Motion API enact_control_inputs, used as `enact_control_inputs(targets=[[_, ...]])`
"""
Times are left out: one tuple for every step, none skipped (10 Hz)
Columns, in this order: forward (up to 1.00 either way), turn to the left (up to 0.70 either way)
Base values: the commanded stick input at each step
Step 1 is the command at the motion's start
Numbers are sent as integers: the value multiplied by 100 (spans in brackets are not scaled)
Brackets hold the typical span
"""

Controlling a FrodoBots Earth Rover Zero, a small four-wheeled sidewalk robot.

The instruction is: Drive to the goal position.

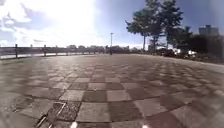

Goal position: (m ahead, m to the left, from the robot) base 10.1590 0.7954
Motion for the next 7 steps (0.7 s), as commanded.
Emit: enact_control_inputs(targets=[[100,0],[100,0],[100,0],[100,0],[100,0],[100,0],[100,0]])
